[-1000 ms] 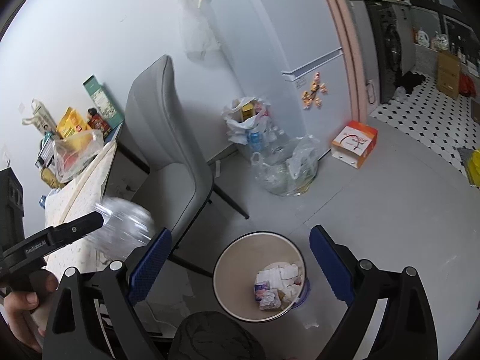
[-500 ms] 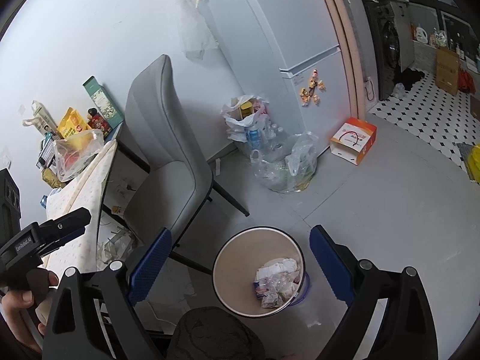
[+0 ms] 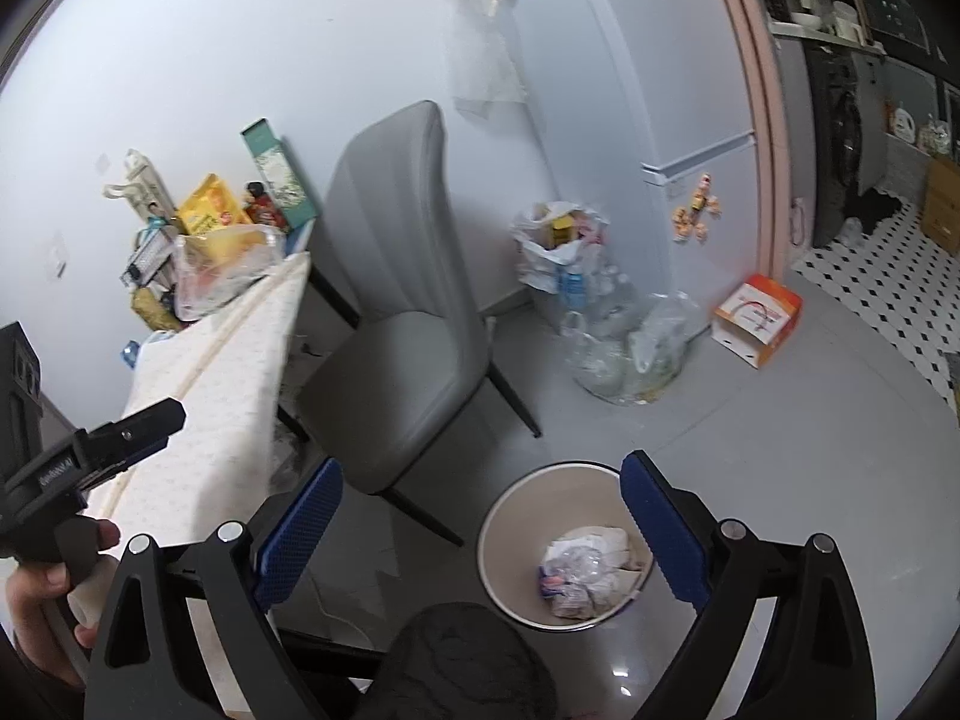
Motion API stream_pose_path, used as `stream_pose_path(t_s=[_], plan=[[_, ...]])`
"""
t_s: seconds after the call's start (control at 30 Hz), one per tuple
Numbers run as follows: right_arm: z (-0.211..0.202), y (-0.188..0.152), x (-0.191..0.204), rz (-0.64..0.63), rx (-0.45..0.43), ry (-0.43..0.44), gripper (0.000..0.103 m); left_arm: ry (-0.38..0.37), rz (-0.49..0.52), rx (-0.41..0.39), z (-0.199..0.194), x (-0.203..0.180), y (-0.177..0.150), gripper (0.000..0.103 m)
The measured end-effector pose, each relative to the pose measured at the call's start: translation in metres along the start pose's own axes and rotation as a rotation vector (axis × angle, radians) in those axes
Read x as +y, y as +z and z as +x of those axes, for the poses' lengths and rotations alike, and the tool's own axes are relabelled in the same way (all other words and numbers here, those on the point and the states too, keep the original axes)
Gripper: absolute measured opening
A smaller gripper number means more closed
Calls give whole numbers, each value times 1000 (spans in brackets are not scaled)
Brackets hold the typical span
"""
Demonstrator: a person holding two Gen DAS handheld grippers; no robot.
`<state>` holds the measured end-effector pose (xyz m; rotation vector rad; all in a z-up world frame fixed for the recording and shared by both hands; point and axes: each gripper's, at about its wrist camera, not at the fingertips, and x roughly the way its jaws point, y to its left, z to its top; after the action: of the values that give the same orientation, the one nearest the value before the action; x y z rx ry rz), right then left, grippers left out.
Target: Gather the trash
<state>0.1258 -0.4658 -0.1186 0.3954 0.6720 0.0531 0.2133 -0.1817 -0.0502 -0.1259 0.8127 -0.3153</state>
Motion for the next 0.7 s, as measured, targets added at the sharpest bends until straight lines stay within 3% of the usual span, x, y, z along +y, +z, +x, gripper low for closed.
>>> stream_pose_path(t_s=[0.17, 0.27, 0.7], plan=[[-13, 6, 27, -42, -21, -1, 95, -14, -47, -18, -24, 22, -1, 97], [-19, 8, 42, -50, -20, -17, 95, 21, -49, -54, -43, 33, -5, 97], [-52, 10, 104, -111, -60, -23, 95, 47, -61, -150, -108, 67, -13, 97]])
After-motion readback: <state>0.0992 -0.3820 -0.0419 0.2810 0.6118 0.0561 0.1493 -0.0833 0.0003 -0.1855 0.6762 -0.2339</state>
